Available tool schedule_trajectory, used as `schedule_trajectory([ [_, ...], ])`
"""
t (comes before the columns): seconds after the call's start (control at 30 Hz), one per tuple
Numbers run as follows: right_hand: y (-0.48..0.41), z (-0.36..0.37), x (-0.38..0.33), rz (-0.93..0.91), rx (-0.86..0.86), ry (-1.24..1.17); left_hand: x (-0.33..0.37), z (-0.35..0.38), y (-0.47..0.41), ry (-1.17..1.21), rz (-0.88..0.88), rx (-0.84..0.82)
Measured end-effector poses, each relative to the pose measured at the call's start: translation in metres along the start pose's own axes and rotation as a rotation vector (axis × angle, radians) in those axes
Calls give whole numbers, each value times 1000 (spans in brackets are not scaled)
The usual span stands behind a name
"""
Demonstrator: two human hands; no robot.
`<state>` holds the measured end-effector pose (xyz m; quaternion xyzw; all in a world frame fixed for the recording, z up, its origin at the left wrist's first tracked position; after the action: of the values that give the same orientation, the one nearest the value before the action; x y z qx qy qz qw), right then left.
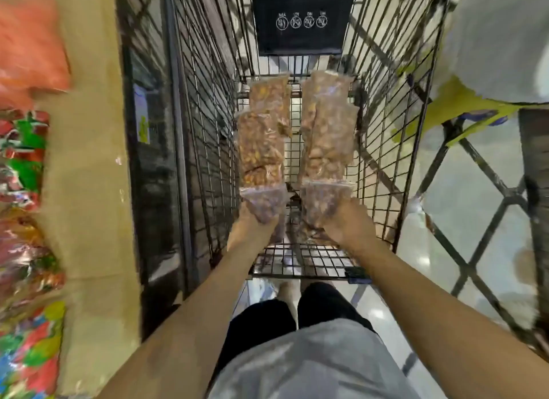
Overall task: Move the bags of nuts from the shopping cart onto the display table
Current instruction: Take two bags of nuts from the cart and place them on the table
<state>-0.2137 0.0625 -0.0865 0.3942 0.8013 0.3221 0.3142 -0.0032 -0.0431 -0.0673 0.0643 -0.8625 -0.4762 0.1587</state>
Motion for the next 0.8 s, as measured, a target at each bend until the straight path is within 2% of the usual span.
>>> schedule_trajectory([
  [0.17, -27, 17, 29, 180, 42, -213, -26, 21, -31, 232, -175, -23],
  [0.27, -33, 27, 35, 213, 36, -297, -29, 25, -44, 385, -192, 67],
  [0.4, -43, 40, 43, 244, 49, -543, -33, 34, -55, 372, -221, 95],
  [0.6, -44, 53, 52, 327, -33, -792, -35, 39, -62, 393, -210, 133],
  [0.8, -43, 51, 52, 272, 17, -760, -39, 36, -61, 385, -174, 135],
])
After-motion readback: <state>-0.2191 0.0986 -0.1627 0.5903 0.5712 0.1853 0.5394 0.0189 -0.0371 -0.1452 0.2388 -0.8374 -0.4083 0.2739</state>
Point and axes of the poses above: each hand's wrist, its own y-axis away from the middle knuckle, its own z-axis out of the palm, x = y × z, the point moved 8 cm from there along -y, towards the middle knuckle, and after that the axes turned 2 degrees about -y, right-handed, at the moved point
